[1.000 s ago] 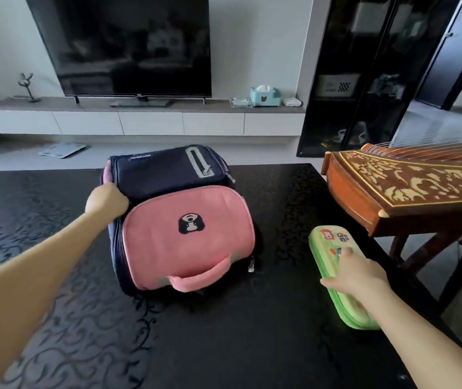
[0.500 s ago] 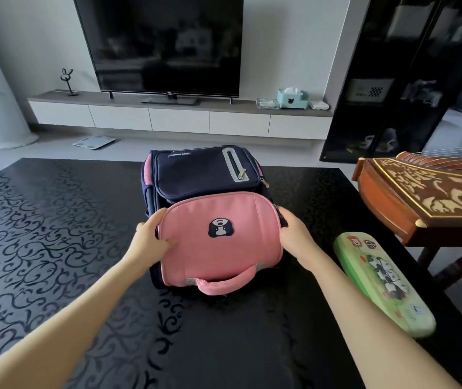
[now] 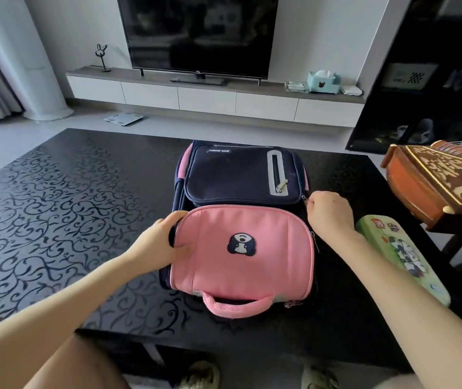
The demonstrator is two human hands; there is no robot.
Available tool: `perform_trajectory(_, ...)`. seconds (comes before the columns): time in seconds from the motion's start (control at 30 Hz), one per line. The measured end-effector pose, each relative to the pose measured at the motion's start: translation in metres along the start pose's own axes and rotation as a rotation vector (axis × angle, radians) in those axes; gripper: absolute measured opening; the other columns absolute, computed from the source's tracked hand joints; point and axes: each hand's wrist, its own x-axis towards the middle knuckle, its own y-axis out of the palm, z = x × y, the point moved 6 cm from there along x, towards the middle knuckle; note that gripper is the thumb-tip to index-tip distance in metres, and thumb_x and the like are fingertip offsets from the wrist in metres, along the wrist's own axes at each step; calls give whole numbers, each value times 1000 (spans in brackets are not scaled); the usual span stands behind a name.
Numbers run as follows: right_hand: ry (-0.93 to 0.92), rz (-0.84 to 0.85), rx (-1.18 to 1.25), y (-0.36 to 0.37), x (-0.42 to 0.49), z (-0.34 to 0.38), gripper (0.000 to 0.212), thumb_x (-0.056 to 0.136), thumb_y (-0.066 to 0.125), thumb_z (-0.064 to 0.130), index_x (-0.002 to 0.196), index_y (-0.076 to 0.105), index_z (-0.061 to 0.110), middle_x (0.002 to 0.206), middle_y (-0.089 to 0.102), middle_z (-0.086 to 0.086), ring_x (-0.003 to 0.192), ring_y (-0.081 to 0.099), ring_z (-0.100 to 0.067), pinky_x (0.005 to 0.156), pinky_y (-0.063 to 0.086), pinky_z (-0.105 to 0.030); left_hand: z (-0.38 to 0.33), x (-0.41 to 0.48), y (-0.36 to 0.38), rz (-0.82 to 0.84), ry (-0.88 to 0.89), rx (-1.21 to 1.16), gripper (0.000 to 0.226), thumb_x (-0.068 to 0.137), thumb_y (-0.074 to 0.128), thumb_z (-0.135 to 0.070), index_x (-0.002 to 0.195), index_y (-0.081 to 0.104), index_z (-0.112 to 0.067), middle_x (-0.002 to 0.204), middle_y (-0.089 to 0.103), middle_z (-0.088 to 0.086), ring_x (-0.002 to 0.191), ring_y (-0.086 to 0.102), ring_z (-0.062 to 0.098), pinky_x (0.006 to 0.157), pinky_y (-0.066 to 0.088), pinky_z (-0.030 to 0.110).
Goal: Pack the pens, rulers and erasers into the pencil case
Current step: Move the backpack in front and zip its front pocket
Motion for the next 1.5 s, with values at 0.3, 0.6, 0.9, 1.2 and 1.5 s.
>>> perform_trajectory(0.3, -155, 18, -330, -35, -78, 96, 28, 85, 43, -2, 104, 61, 7, 107, 60, -9, 98, 57, -26, 70, 40, -30, -19, -39, 19, -218, -34, 121, 55, 78, 57, -26, 128, 34, -29, 86, 64, 7, 73, 54, 26, 59, 37, 30)
perform_trajectory(0.6, -267, -123, 200, -23, -105, 191, 17, 46, 70, 3, 42, 54, 10, 46, 53, -7, 42, 54, -27, 41, 26, -21, -32, -70, 31, -141, 76, 102, 20, 79, 51, -39, 98, 54, -32, 74, 50, -2, 72, 51, 22, 54, 32, 23)
perform_trajectory(0.9, -291, -389, 214, -16, -103, 80, 16, 83, 51, 16, 77, 64, 8, 74, 56, -7, 68, 49, -26, 60, 44, -36, -56, -30, 3, -362, 7, 33, 43, 78, 58, -56, 76, 67, -15, 79, 49, 3, 89, 51, 28, 70, 34, 26)
perform_trajectory(1.2, -239, -238, 19, 21, -122, 79, 38, 82, 50, 34, 109, 59, 9, 110, 60, -12, 99, 56, -31, 80, 42, -42, -74, -29, 22, -401, -197, 222, 53, 79, 53, -60, 79, 57, -8, 90, 53, 8, 94, 48, 30, 74, 35, 36)
perform_trajectory(1.5, -251, -220, -47, 20, -117, 78, 43, 81, 48, 39, 109, 60, 8, 106, 60, -9, 95, 55, -29, 81, 36, -43, -58, -28, 15, -439, 49, 87, 30, 92, 46, -15, 63, 47, -9, 67, 47, 10, 69, 47, 31, 63, 30, 35)
